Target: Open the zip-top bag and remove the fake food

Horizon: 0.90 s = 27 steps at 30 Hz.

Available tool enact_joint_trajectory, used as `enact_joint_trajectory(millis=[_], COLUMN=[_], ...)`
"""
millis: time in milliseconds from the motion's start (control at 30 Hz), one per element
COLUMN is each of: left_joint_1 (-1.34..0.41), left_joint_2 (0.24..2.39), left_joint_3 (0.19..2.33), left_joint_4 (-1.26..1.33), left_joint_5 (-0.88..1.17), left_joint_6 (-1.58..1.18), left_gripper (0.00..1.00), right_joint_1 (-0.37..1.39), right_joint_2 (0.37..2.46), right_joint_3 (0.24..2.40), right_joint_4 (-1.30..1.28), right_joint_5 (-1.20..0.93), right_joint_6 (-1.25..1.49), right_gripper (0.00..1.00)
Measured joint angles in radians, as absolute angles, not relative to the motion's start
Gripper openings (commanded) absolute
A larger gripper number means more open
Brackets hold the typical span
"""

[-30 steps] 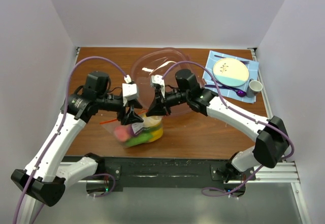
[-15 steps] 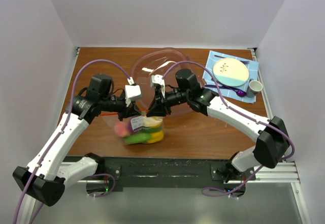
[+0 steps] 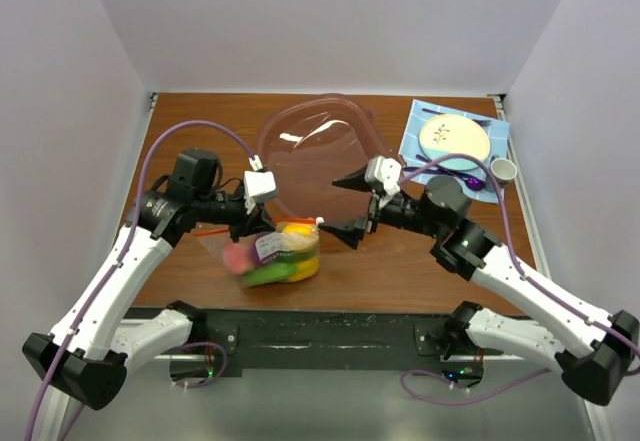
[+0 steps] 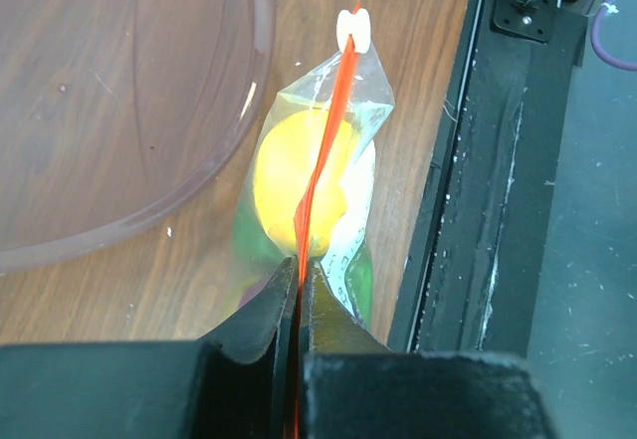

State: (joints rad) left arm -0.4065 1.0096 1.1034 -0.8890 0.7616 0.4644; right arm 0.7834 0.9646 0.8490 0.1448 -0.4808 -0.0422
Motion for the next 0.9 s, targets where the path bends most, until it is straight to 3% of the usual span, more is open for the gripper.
enact_joint_trajectory(millis=[267, 533, 600, 633, 700, 733, 833, 900], left_joint_1=[-0.406, -0.406, -0.406, -0.406, -0.406, -0.406, -0.406, -0.406], left_joint_2=[1.007, 0.994, 0.991, 0.988, 0.982, 0.979, 0.973, 0.970], left_joint_3=[1.107, 1.115, 1.122, 1.126, 1.130, 1.132, 1.134, 1.135], left_joint_4=[-0.911, -0.933, -0.941, -0.944, -0.947, -0.950, -0.956, -0.963], left_joint_5=[0.769, 0.773, 0.773, 0.773, 0.773, 0.773, 0.773, 0.774], left_joint_6=[0.467, 0.475, 0.477, 0.481, 0.483, 0.483, 0.483, 0.484], left_gripper=[0.00, 0.00, 0.00, 0.00, 0.00, 0.00, 0.00, 0.00], right_joint_1=[0.783, 0.783, 0.783, 0.783, 0.780, 0.779, 0.778, 0.778], right_joint_2=[0.986, 1.088, 1.098, 1.104, 1.121, 1.134, 1.184, 1.219], right_joint_3=[0.637, 0.611, 0.609, 0.609, 0.609, 0.610, 0.624, 0.635], right_joint_4=[0.278, 0.456, 0.505, 0.527, 0.566, 0.581, 0.613, 0.623], right_joint_5=[-0.438, -0.464, -0.465, -0.467, -0.490, -0.500, -0.545, -0.571], right_joint_6=[0.045, 0.134, 0.152, 0.160, 0.175, 0.179, 0.197, 0.207], right_gripper=[0.95, 0.90, 0.83, 0.71, 0.57, 0.44, 0.24, 0.24])
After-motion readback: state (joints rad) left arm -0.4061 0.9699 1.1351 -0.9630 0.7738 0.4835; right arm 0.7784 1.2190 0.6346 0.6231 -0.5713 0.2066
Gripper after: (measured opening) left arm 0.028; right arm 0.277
